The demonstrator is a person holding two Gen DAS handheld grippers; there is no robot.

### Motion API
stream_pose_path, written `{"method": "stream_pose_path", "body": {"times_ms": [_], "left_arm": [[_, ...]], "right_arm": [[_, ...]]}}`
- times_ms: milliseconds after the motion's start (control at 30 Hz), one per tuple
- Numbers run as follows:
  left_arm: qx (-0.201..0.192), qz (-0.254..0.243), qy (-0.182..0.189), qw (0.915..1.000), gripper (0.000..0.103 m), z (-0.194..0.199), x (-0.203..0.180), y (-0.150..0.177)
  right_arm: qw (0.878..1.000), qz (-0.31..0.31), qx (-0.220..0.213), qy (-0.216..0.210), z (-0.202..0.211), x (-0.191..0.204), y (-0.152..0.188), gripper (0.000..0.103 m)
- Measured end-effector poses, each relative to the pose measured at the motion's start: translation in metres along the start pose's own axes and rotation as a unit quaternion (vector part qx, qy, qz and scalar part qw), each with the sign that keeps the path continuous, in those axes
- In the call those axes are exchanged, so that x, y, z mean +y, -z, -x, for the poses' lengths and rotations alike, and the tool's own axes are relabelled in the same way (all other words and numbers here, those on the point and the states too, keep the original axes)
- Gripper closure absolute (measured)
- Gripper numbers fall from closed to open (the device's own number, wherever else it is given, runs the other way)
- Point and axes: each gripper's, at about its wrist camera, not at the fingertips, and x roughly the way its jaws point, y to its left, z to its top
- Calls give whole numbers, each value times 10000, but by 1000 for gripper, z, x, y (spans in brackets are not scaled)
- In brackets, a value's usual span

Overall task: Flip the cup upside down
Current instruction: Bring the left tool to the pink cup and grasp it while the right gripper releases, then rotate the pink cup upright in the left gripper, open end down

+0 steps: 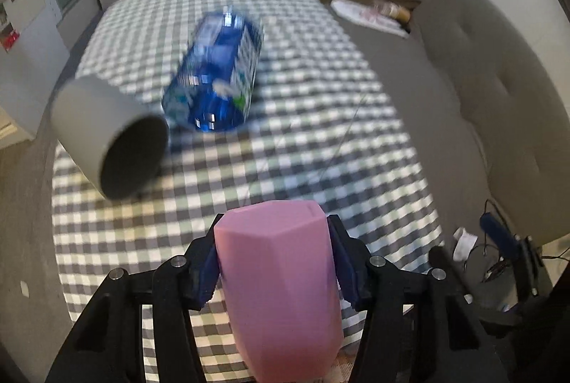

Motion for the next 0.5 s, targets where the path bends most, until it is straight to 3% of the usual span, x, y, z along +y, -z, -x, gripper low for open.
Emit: {"method": "stream_pose_path", "body": {"times_ms": [233,333,500], "left_arm": [[-822,-174,-315,9960,47,23,-2,9],[-1299,-323,-497,9897,47,28,-5,9],[-2048,-297,-500,9771,47,30,3,1]], "right_arm": [[10000,23,-76,48,6,3,0,16],[9999,7,-107,61,7,3,0,16],[9999,9,-83,56,6,3,2,16]]}}
